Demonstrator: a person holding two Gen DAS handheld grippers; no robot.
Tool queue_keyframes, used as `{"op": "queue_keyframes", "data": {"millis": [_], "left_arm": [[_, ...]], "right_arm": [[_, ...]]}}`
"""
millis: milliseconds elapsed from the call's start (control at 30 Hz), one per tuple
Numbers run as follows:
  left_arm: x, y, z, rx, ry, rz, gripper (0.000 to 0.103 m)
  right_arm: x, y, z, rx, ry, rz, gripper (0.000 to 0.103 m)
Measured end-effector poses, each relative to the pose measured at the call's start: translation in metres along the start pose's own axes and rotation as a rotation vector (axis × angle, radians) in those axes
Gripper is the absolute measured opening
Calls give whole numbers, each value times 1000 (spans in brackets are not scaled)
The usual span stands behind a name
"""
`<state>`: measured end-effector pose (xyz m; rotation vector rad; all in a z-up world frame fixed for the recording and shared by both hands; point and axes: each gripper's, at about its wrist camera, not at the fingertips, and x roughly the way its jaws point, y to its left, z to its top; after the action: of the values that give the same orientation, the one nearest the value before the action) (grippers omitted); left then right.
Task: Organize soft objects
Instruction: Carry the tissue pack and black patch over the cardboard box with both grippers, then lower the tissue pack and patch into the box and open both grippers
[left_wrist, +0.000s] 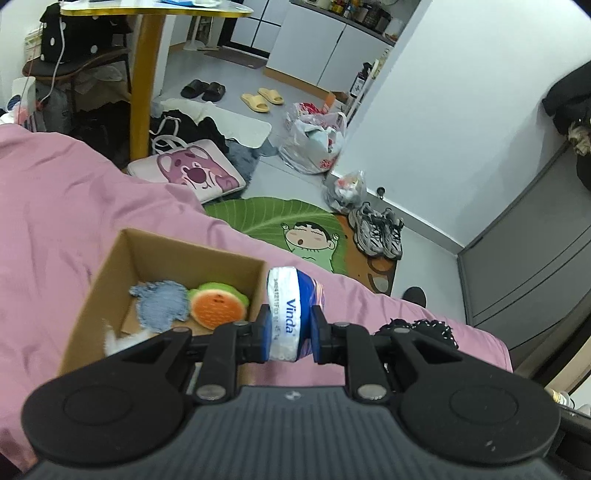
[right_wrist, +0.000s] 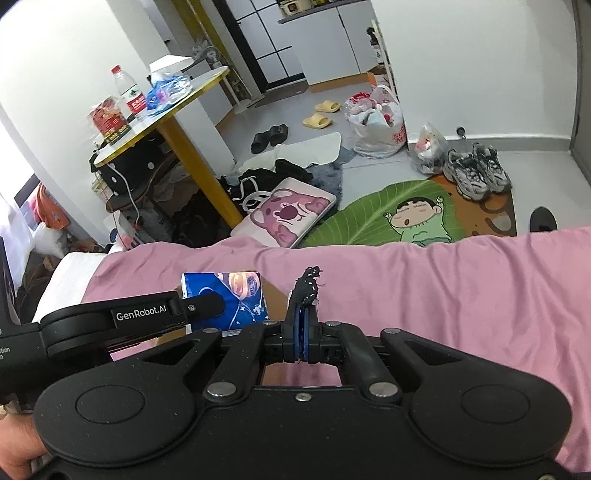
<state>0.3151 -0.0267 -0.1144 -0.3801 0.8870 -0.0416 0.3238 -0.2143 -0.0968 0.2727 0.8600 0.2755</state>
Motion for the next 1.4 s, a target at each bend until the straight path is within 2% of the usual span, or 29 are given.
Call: {"op": "queue_keyframes", "data": {"millis": [233, 567, 833, 1400], "left_arm": [[-13, 34, 7, -23, -22, 10, 19], [-8, 79, 14, -100, -24, 30, 19], [11, 112, 14, -165, 23, 27, 19], [59, 143, 5, -221, 134, 21, 20]], "right_arm": [[0, 29, -5, -26, -13, -6, 2], [11, 62, -15, -54, -4, -37, 2], [23, 85, -16, -98, 11, -60, 2], [54, 110, -17, -138, 68, -90, 2]]}}
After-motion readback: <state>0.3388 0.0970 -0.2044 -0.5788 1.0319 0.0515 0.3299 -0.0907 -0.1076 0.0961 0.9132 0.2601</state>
